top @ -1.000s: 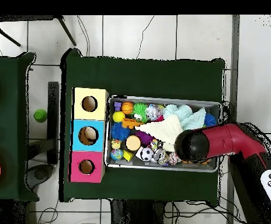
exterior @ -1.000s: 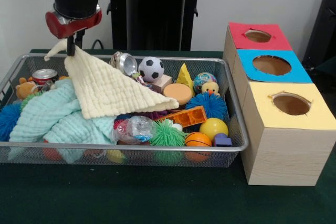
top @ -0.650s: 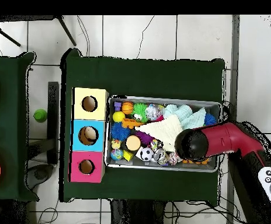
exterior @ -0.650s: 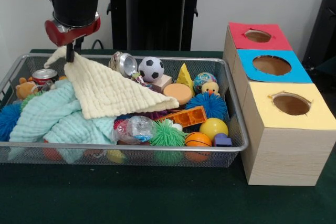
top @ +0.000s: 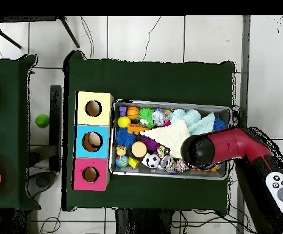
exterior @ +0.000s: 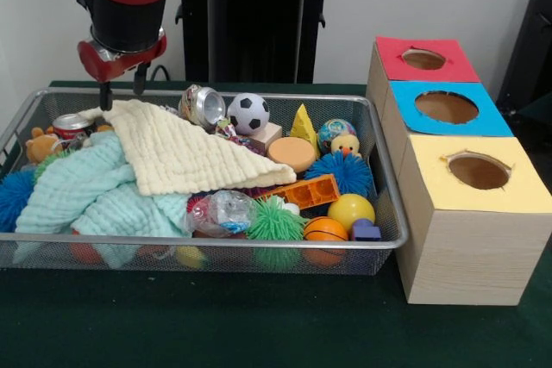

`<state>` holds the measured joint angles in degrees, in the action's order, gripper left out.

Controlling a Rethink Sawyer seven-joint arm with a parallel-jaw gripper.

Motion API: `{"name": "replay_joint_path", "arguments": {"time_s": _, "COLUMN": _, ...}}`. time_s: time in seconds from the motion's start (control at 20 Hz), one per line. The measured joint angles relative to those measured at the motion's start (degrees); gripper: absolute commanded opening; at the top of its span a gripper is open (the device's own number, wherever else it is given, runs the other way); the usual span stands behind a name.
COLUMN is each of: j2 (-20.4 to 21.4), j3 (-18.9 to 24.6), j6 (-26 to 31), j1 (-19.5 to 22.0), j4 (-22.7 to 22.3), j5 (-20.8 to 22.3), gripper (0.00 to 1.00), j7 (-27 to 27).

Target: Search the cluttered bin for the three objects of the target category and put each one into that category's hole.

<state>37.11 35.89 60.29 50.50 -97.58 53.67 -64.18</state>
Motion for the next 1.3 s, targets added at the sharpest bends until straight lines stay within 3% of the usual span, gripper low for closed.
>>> {"name": "replay_joint_path", "arguments": {"time_s": 0.3, "j2": 0.5, "j3": 1.2, "j6": 0.0, "j1": 1.4, "j4": -0.2, "j5": -3.3, "gripper": 1.0, "j7": 0.0}}
{"name": "replay_joint_path", "arguments": {"time_s": 0.6, "j2": 1.9, "j3": 5.4, "j6": -0.1, "j1": 5.6, "j4": -1.0, "j5": -11.0, "gripper": 1.0, "j7": 0.0}}
{"name": "replay_joint_path", "arguments": {"time_s": 0.85, "j2": 3.2, "j3": 7.8, "j6": -1.3, "j1": 7.4, "j4": -2.1, "j5": -14.9, "gripper": 1.0, "j7": 0.0}}
{"name": "replay_joint_path", "arguments": {"time_s": 1.3, "j2": 4.4, "j3": 10.1, "j6": -12.7, "j1": 6.8, "j4": -4.2, "j5": -18.9, "gripper": 1.0, "j7": 0.0}}
